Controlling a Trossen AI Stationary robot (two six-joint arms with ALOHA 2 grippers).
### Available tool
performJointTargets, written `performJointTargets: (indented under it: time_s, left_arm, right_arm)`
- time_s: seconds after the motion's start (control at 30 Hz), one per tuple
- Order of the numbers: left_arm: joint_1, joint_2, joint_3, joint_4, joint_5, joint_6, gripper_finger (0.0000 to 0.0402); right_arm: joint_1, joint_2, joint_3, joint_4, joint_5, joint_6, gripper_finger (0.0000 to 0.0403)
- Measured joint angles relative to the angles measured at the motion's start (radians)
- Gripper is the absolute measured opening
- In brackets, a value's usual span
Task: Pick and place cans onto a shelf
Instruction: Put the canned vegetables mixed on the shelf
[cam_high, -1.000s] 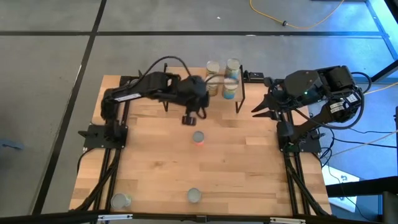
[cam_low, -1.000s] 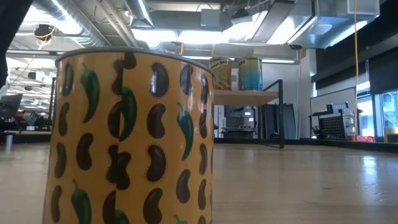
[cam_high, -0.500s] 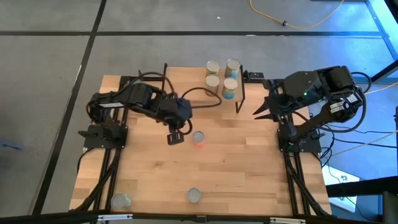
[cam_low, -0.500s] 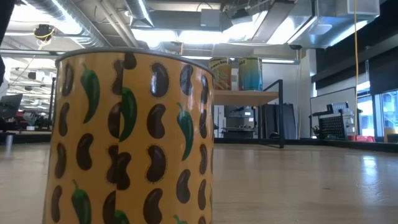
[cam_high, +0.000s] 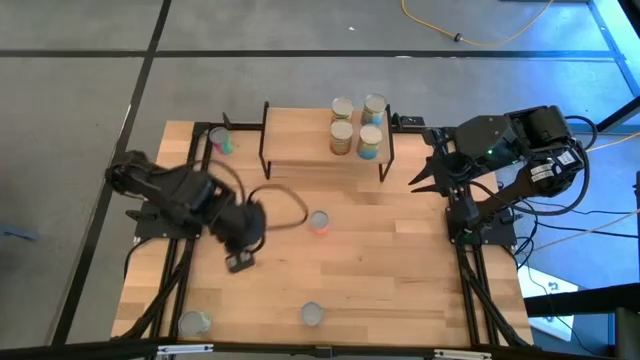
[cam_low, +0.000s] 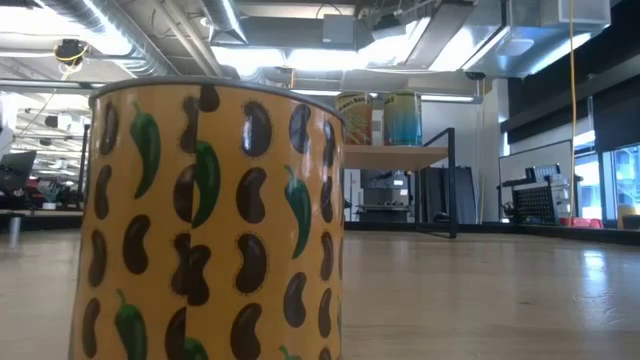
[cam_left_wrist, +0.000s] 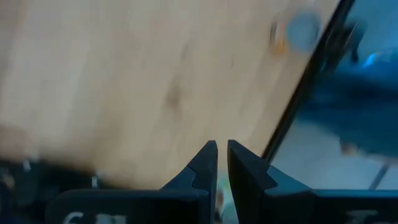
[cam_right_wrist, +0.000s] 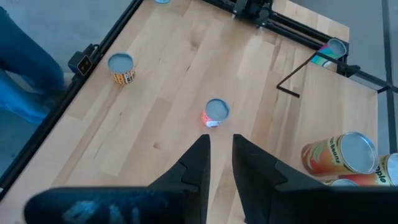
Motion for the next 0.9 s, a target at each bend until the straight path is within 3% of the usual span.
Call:
performJointTargets:
  time_s: [0.27,0.4,0.67,0.9]
  left_arm:
    - [-0.231,-0.068,-0.236,0.004,0.023,-0.125,0.0031]
    - [-0.335,-0.071,-0.313,0.047,0.027,-0.115,0.0031]
    - [-0.475,-0.072,-0.402,0.156,-0.053,-0.189,0.0031]
    - [-0.542,-0.071,-0.435,0.215,-0.104,-0.291,0.0031]
  right_arm:
    - [0.000,0.000,0.000,0.000,0.000,0.009,0.0069]
    - [0.000,0.000,0.000,0.000,-0.001,0.032,0.0069]
    - [0.000,0.000,0.000,0.015,-0.159,0.033,0.0069]
    - [0.000,0.000,0.000,0.040,-0.157,0.085,0.0069]
